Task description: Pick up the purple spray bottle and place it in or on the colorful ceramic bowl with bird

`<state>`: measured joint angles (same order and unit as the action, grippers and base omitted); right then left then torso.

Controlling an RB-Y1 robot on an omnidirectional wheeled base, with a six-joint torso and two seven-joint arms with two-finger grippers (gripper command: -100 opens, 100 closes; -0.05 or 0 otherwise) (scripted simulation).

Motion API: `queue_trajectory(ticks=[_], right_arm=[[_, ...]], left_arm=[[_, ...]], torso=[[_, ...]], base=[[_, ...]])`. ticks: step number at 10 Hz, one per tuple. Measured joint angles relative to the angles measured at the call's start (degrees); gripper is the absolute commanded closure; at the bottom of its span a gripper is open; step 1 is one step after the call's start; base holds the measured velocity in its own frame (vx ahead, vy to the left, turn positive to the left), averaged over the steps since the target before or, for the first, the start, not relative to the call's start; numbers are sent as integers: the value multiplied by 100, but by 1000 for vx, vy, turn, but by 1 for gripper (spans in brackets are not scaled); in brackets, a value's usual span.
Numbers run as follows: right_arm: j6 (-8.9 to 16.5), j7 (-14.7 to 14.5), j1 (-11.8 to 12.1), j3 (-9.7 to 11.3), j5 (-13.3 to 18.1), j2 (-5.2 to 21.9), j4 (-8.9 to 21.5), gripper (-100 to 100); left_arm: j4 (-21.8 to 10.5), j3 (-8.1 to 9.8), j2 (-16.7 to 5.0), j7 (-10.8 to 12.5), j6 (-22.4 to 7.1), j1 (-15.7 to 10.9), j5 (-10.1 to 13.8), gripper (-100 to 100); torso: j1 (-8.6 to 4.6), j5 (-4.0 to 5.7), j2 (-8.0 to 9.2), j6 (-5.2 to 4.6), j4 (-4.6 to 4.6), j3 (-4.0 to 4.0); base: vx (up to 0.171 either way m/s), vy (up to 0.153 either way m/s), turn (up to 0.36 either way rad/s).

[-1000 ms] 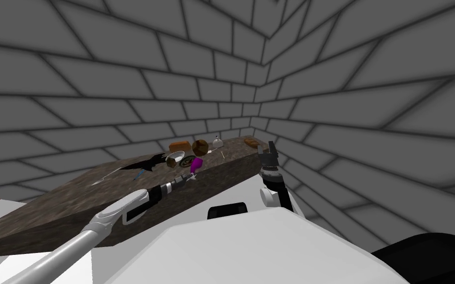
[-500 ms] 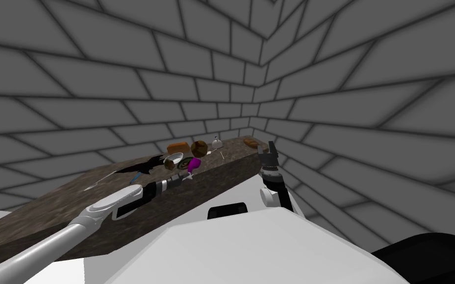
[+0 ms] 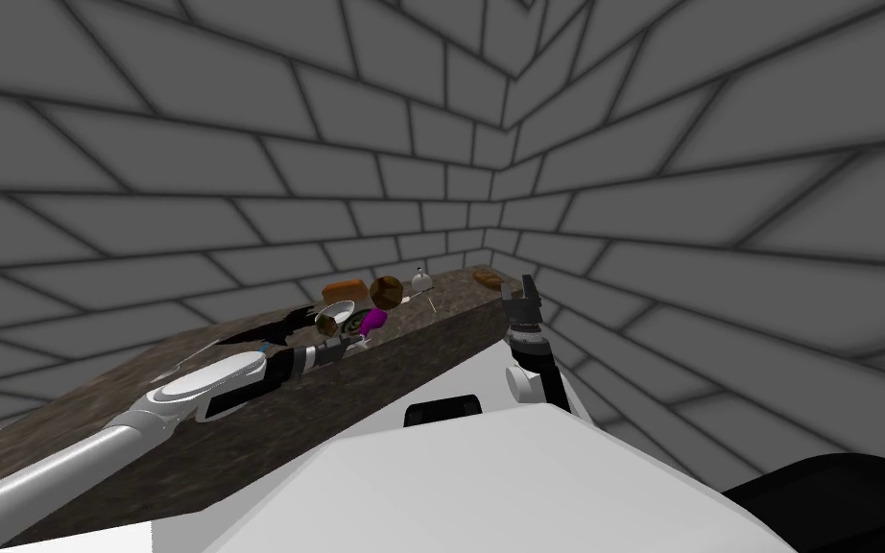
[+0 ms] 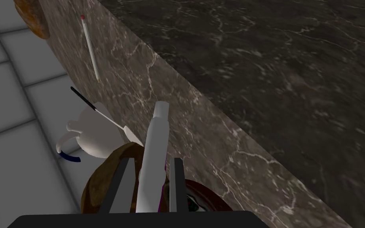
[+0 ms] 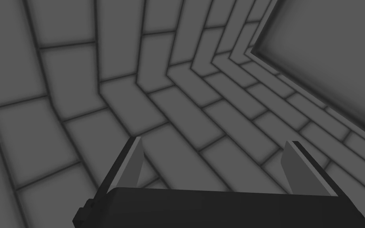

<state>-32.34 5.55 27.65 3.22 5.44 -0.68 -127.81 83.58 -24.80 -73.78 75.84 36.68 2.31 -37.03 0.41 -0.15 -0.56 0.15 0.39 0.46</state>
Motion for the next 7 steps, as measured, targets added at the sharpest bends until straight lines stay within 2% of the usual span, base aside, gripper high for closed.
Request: queue_trajectory(ticks=[3,5,7], right_arm=[[0,0,1,0,0,0,0,0],[0,0,0,0,0,0,0,0],[0,0,1,0,0,0,0,0]], left_arm=[[-37,-177,-446,469,135,-182,87,100],[-63,-248,-600,676,205,-259,134,100],[-52,-355,-859,956,284,-337,225,100]], torso=[[9,-4,-23,4,7,14],[15,-9,-15,9,9,12],[29,-12,-33,10,11,21]], base=[[77,23,-19],[64,25,-15],[95,29,-9]])
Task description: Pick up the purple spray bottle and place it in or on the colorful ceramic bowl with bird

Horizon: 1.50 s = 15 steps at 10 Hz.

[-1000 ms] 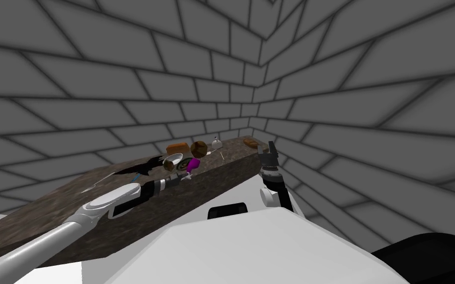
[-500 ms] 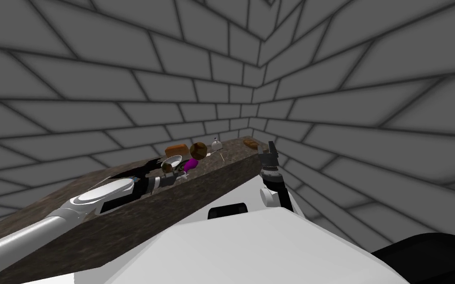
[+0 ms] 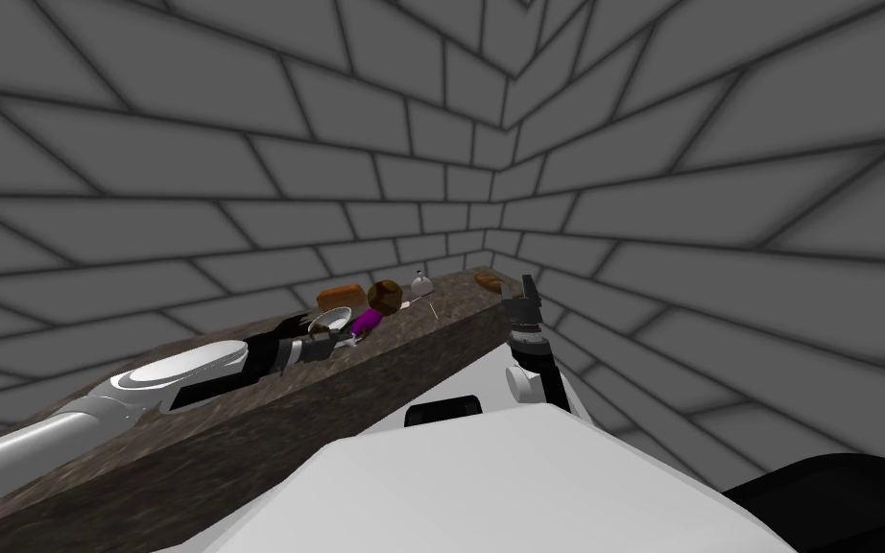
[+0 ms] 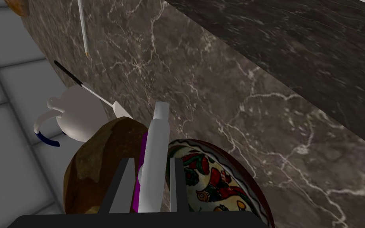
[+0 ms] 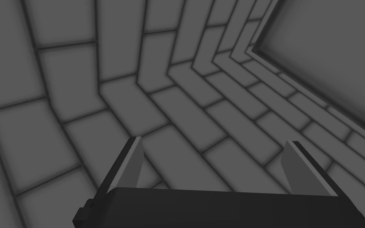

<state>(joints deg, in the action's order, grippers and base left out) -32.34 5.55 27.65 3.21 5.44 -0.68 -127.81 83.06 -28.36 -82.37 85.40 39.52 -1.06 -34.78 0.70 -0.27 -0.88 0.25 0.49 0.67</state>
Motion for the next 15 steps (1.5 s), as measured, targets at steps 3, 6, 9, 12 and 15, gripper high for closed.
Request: queue_trajectory(ticks=[3,6,9,12,15], right_arm=[[0,0,0,0,0,0,0,0],[0,0,-1,0,0,0,0,0],[0,0,-1,0,0,0,0,0],[0,0,-1,0,0,-1,0,0],[0,0,-2,1,0,-1,0,0]], left_arm=[[-60,-152,-259,297,128,-94,124,100],[-89,-208,-341,396,155,-116,168,-100],[-89,-208,-341,397,155,-116,168,-100],[-63,-199,-422,489,187,-233,141,-100],[86,-106,-689,747,263,-428,126,-100]], torso=[[25,-11,-52,-15,8,30],[34,-25,-77,-30,18,49],[33,-24,-75,-30,18,47],[27,-22,-65,-29,15,42],[19,-20,-54,-29,12,35]], base=[[91,21,-5],[14,4,5],[0,0,0],[-31,-12,39],[-53,-23,42]])
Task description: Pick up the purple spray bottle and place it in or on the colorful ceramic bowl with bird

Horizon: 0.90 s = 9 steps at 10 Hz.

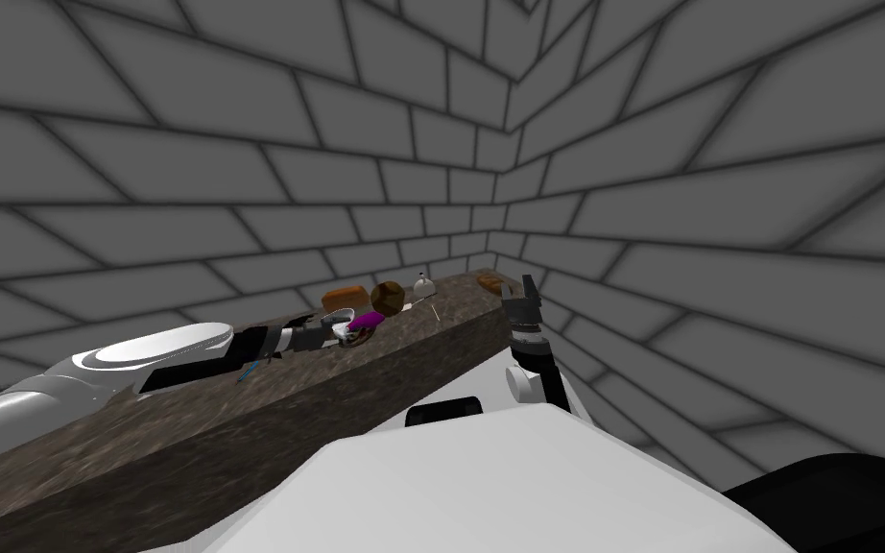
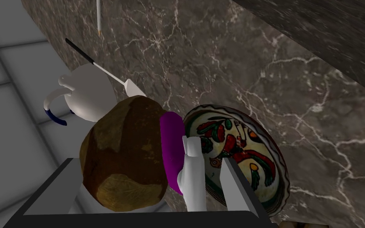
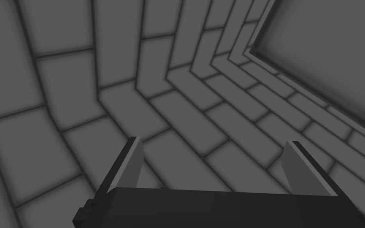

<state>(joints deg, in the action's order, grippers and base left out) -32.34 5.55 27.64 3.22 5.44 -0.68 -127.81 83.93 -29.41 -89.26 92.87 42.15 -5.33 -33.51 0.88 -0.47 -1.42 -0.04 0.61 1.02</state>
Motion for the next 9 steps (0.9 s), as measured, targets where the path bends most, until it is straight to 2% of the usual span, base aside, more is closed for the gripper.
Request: queue_trajectory(ticks=[3,4,9], right_arm=[[0,0,0,0,0,0,0,0],[0,0,0,0,0,0,0,0],[0,0,1,0,0,0,0,0]], left_arm=[[331,175,-410,270,5,-83,72,-100],[347,184,-424,286,-1,-81,77,0],[346,183,-423,284,0,-81,77,0]], torso=[[2,-1,5,1,-1,-3],[7,-3,-6,0,2,3],[13,-5,-22,-1,6,13]], base=[[-52,-15,47],[-5,-3,-1],[0,0,0]])
